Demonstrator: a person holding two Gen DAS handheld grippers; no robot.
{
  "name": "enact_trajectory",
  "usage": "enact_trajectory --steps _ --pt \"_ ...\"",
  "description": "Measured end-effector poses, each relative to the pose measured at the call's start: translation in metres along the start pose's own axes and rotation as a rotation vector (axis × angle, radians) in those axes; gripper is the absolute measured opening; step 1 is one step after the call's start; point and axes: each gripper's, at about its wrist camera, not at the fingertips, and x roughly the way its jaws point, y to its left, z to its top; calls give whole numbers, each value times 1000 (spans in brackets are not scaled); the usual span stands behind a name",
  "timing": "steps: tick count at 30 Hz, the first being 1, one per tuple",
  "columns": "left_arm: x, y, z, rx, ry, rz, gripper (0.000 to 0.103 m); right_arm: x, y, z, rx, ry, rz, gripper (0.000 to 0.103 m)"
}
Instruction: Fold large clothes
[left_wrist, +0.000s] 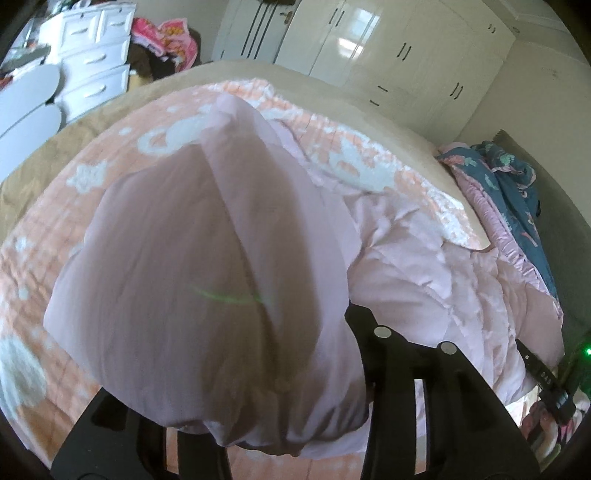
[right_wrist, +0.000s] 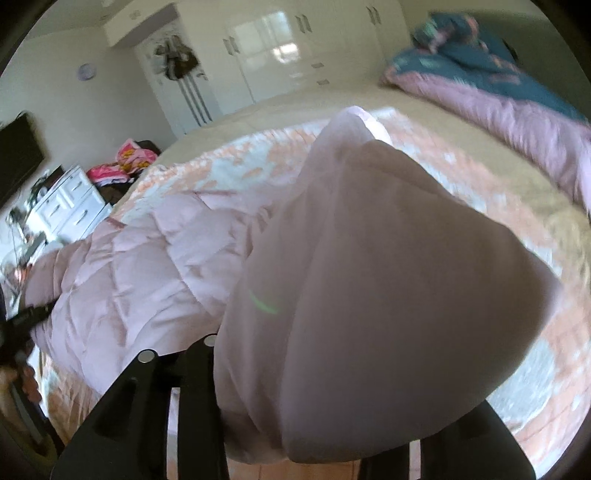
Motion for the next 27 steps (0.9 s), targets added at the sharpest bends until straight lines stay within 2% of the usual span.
enact_trajectory --steps 7,10,12,14,21,27 --pt "6 14 -17 -22 12 -2 44 12 -28 -23 154 61 22 54" --pt "5 20 -21 -30 16 -8 48 10 -35 -30 205 74 19 68" --pt "2 22 -25 -31 20 -9 52 6 -40 -36 233 80 7 82" --pt "-3 22 -27 -29 23 -5 57 -1 -43 -41 260 80 2 87" --pt "-28 20 -38 2 24 21 74 -49 -46 -52 263 22 -24 92" --pt "-54 14 -48 34 15 22 91 -93 -38 -58 206 -41 -41 93"
